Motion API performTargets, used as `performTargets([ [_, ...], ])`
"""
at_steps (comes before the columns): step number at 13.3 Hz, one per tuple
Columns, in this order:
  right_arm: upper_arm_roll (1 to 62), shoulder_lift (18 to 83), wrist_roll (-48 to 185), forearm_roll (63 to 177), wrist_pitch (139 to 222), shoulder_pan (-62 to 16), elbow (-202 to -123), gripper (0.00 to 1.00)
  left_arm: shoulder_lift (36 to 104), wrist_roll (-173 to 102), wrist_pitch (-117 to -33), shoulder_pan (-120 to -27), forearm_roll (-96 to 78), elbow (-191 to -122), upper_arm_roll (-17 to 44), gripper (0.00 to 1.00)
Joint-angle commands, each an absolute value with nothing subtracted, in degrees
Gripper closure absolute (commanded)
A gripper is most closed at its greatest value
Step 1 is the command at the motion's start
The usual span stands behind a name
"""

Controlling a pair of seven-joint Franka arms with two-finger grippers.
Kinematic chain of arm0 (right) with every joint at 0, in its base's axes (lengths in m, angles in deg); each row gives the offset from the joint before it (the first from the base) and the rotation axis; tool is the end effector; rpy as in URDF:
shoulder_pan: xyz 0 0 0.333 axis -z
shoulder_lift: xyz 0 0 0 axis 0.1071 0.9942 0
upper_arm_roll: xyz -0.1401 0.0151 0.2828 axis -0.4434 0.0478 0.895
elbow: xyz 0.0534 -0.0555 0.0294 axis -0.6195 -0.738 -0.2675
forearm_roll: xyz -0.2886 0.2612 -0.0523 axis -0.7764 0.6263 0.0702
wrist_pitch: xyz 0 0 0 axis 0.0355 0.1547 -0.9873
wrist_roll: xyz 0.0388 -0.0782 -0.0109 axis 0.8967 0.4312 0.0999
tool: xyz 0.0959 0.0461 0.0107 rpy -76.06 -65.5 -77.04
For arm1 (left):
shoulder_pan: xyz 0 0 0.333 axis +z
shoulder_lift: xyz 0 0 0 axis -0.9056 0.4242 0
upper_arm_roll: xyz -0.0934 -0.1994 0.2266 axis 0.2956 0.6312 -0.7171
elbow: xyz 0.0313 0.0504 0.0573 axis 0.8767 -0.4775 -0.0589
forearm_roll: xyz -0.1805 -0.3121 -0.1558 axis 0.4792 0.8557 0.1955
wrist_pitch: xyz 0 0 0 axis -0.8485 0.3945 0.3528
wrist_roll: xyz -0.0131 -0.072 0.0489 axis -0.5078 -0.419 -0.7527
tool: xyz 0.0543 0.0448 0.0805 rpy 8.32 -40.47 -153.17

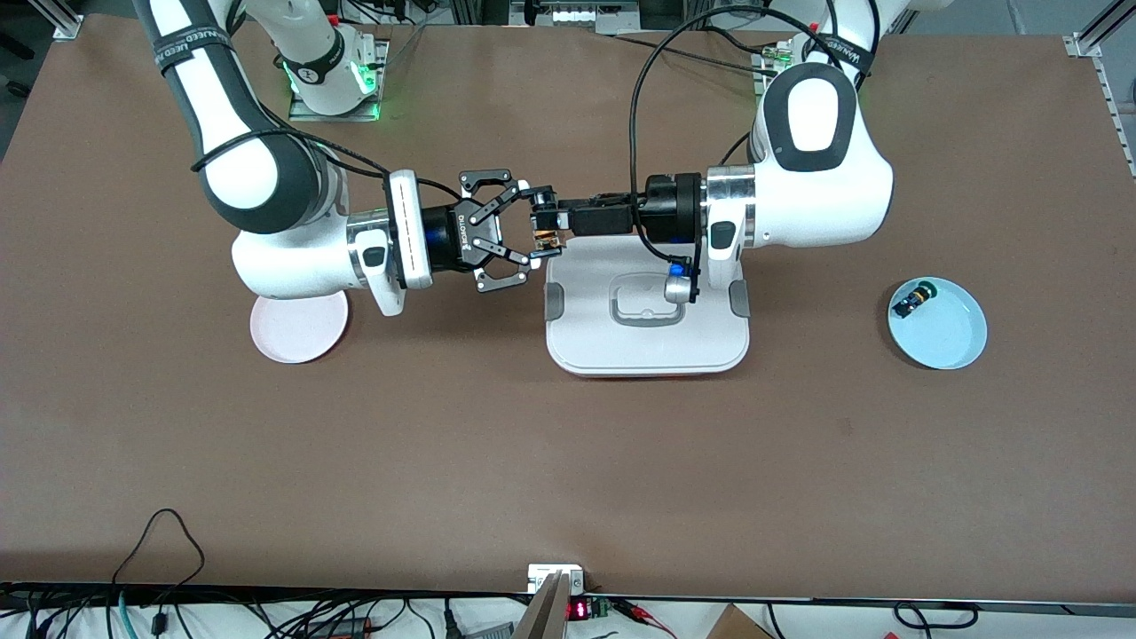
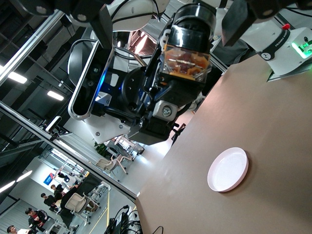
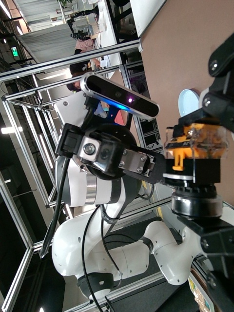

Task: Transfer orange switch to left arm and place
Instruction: 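Grasp the switch with the left gripper and open the right gripper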

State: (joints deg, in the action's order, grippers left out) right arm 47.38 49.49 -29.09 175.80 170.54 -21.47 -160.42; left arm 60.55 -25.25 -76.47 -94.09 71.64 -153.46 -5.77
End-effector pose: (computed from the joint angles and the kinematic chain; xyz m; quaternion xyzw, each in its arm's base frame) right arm 0.5806 0.3513 0.4333 -0.5344 -0.4699 -0.3637 0.6011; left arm 0.5663 -0.3661 0.4914 0.7387 0.2271 -0.2116 0.5983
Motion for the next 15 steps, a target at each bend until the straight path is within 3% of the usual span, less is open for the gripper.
performTargets([
  [1,47.32,48.99,-29.65,177.48,171.92,-22.41,-160.59,0.77,61.32,-25.42,-77.06,-94.70,72.97,-153.01,-6.51,0.20],
  [5,47.32,48.72,-29.21,180.30,171.83,-22.50,-160.68,0.77,62.29,-25.60,-77.15,-94.70,72.71,-152.75,-6.60,0.22],
  [6,47.41,48.72,-29.21,180.30,171.83,-22.58,-160.68,0.77,62.20,-25.60,-77.07,-94.70,72.71,-152.75,-6.60,0.28],
  [8,47.32,48.64,-29.21,180.30,171.92,-23.02,-160.85,0.77,62.20,-25.51,-77.07,-94.61,72.36,-152.31,-6.60,0.56],
  [10,47.32,48.63,-29.13,180.39,171.92,-23.02,-160.85,0.77,62.12,-25.51,-76.89,-94.43,72.09,-152.05,-6.60,0.70],
  [13,47.32,48.63,-29.13,180.30,172.01,-23.02,-160.85,0.77,61.94,-25.25,-76.54,-94.00,71.92,-151.96,-6.60,1.00],
  [15,47.32,48.55,-29.13,180.30,171.92,-23.02,-161.29,0.75,61.94,-25.07,-76.28,-93.82,71.83,-151.70,-6.69,1.00],
])
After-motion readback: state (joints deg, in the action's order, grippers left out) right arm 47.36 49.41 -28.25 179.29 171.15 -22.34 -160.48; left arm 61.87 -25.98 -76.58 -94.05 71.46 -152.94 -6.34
